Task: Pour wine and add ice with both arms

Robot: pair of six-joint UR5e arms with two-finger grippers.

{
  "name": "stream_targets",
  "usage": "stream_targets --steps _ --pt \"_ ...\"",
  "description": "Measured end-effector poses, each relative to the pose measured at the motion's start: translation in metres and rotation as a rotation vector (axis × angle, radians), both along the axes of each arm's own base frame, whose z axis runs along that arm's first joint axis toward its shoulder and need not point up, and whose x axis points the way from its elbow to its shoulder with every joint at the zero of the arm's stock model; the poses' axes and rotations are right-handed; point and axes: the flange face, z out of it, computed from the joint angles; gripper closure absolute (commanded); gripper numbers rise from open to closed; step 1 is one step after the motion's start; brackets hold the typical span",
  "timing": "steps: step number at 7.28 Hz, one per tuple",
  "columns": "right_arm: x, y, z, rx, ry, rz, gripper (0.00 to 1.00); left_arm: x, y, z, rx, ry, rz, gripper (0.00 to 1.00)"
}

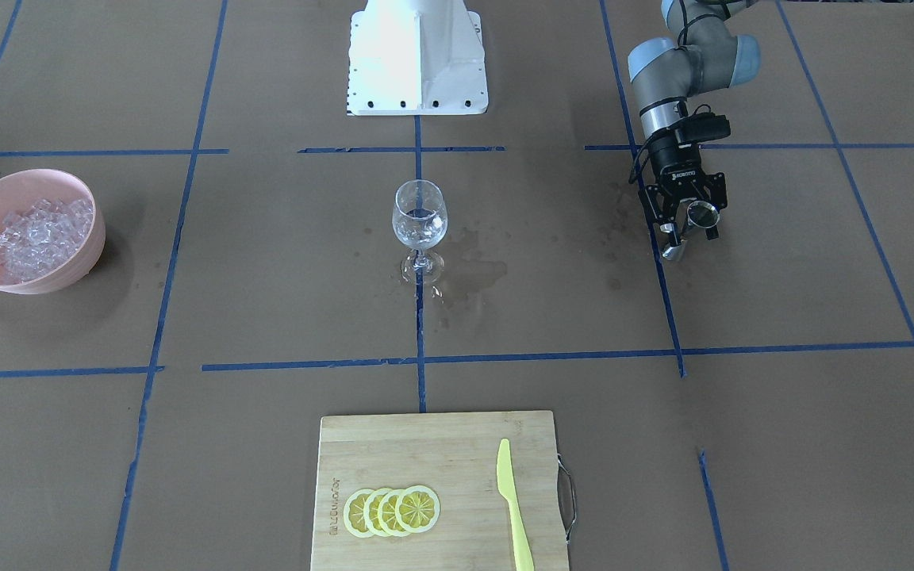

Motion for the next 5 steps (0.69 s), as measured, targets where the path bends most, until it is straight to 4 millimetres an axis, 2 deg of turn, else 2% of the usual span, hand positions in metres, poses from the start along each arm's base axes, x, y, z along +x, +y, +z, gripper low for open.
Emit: stream_targets --steps 1,2,5 --pt "0.000 0.000 0.000 -0.001 0.000 0.000 0.00 0.003 -0.001 -0.004 0.001 0.007 -0.002 0.93" --pt "0.000 0.000 0.001 -0.001 0.000 -0.001 0.00 0.007 -0.002 -0.009 0.003 0.019 -0.003 1.00" --pt "0.000 0.001 0.002 0.000 0.000 -0.001 0.00 0.007 -0.007 -0.019 0.006 0.038 -0.013 1.00"
